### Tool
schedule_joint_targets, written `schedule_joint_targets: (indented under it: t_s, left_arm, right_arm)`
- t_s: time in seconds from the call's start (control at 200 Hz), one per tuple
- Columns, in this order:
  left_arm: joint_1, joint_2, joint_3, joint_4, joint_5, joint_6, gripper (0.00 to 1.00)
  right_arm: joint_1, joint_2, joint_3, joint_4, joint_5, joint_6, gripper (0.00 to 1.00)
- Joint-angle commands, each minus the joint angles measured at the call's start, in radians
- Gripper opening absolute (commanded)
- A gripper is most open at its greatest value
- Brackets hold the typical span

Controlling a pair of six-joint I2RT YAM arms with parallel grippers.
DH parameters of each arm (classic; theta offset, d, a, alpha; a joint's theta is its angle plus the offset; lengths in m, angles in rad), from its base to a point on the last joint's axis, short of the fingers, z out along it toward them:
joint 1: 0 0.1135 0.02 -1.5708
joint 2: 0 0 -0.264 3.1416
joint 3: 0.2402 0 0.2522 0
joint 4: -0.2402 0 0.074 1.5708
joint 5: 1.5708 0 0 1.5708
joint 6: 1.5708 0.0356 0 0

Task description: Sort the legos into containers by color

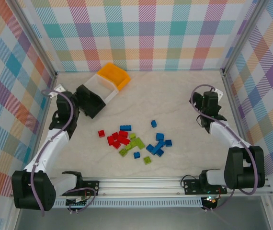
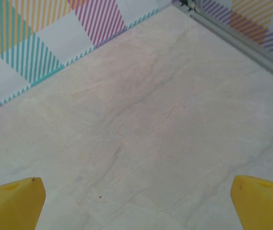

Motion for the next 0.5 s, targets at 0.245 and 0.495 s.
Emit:
schedule_joint_targets:
  t_s: [0.245,0.495]
  left_arm:
    - [0.128,0.268,0.328,-0.701,0.162,-0.166,0.84]
    - [0.128,0.418,0.332,-0.649,0.104,-0.154,0.82]
  right_arm:
    - [-0.002,0.128,0.157,-0.369,-0.187,0.076,1.0]
    - [-0.002,0.137,0.14,-0.342,-0.206,0.074,1.0]
